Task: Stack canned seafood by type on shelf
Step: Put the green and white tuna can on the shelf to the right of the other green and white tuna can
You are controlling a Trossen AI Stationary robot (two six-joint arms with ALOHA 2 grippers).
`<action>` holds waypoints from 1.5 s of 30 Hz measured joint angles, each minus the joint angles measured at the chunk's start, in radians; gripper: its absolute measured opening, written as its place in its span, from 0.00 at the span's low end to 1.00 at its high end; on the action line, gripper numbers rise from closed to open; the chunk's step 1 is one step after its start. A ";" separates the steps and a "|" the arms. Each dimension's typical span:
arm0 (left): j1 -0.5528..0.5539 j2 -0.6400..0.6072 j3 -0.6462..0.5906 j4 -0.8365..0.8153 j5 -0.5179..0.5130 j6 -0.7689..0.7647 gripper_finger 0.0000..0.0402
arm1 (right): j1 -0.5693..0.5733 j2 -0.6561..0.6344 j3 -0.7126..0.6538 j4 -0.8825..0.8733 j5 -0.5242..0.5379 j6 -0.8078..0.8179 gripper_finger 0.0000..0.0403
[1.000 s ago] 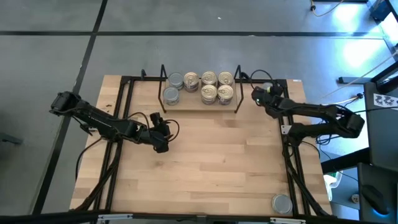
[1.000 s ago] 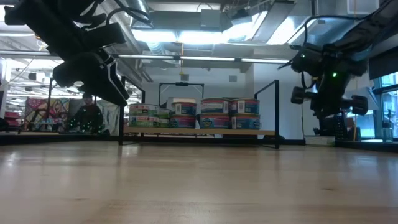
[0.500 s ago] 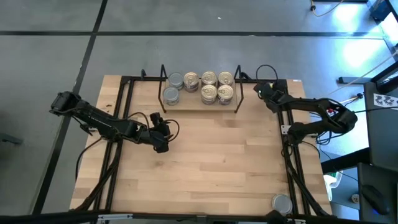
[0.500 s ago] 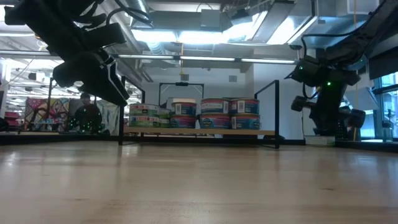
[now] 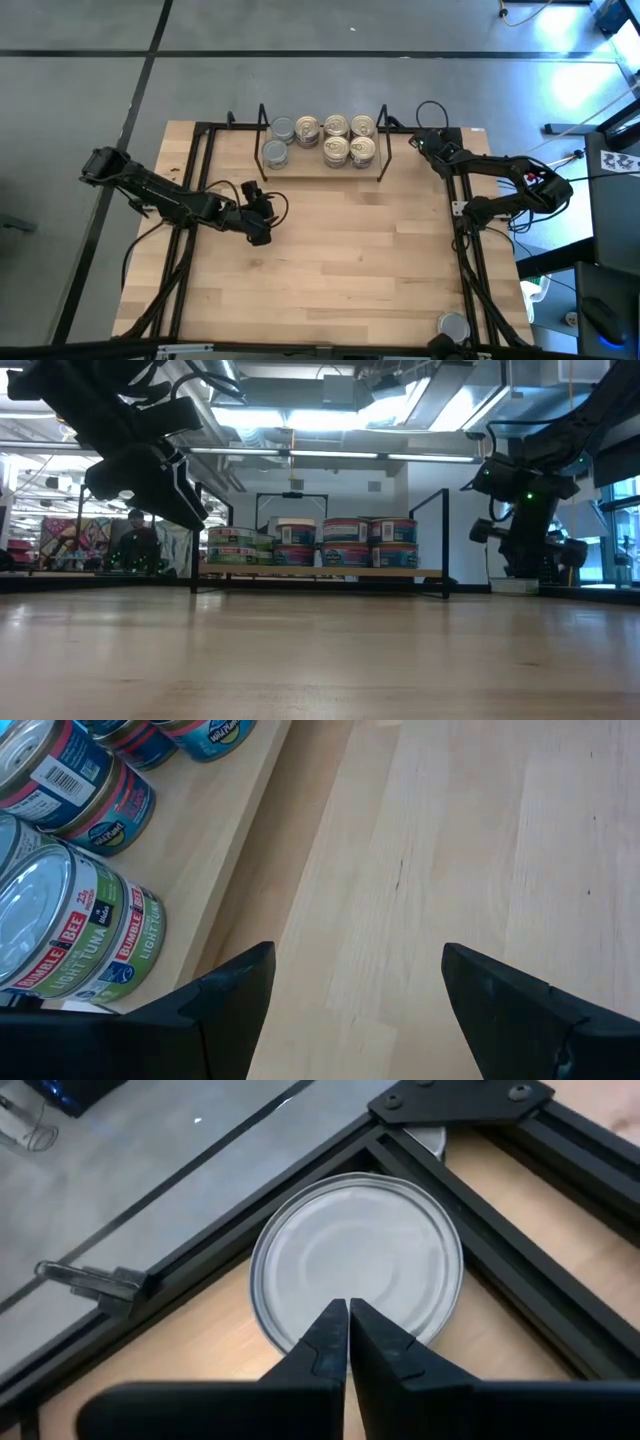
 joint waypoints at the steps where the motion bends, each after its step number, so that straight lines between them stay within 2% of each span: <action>1: 0.000 0.000 0.000 0.000 0.000 0.000 0.71 | 0.000 0.000 0.000 0.003 0.001 -0.009 0.04; 8: 0.000 0.000 0.000 0.000 0.000 0.002 0.71 | -0.021 0.016 0.019 0.005 -0.032 -0.111 0.04; 14: 0.000 0.000 0.000 0.000 0.000 0.004 0.71 | -0.018 0.057 0.069 -0.079 -0.025 -0.086 0.04; 26: 0.000 0.000 0.000 0.000 0.001 0.001 0.71 | -0.018 0.120 0.179 -0.307 -0.087 -0.105 0.04; 36: 0.000 0.000 0.000 0.000 0.001 0.004 0.71 | -0.018 0.124 0.268 -0.584 -0.212 -0.189 0.04; 45: 0.000 0.000 0.000 0.000 0.001 0.005 0.71 | 0.009 0.125 0.274 -0.805 -0.250 -0.251 0.04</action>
